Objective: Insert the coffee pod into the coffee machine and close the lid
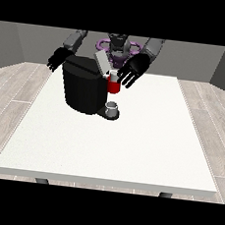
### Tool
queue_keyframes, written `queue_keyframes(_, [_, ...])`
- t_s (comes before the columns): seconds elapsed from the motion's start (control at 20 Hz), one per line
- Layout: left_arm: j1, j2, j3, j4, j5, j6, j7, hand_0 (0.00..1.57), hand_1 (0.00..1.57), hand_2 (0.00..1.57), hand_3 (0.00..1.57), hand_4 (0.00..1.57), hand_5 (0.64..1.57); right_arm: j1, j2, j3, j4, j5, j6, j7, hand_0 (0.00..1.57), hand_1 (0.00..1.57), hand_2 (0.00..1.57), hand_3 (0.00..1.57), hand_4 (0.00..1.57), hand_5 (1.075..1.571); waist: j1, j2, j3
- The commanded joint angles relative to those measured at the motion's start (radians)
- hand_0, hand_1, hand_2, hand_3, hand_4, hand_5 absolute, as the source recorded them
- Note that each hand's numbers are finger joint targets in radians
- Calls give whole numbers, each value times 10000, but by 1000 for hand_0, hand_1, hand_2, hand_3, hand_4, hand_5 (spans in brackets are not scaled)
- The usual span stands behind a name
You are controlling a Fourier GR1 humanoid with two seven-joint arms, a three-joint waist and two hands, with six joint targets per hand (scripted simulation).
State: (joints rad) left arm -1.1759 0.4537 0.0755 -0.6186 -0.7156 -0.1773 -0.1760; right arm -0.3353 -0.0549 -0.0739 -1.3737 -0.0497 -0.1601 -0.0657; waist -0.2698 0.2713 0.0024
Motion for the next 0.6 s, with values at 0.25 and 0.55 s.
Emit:
queue_keyframes(0.25, [146,-406,-416,-24,-460,-320,455,0,0,0,0,0,1571,-135,-160,-424,485,-273,16,142,0,0,0,0,419,1571,219,-461,-18])
queue_keyframes(0.55, [517,60,-214,-11,-390,-478,-276,0,0,0,0,0,1571,515,158,-90,385,226,-490,-225,0,0,0,0,338,1571,411,-660,-25])
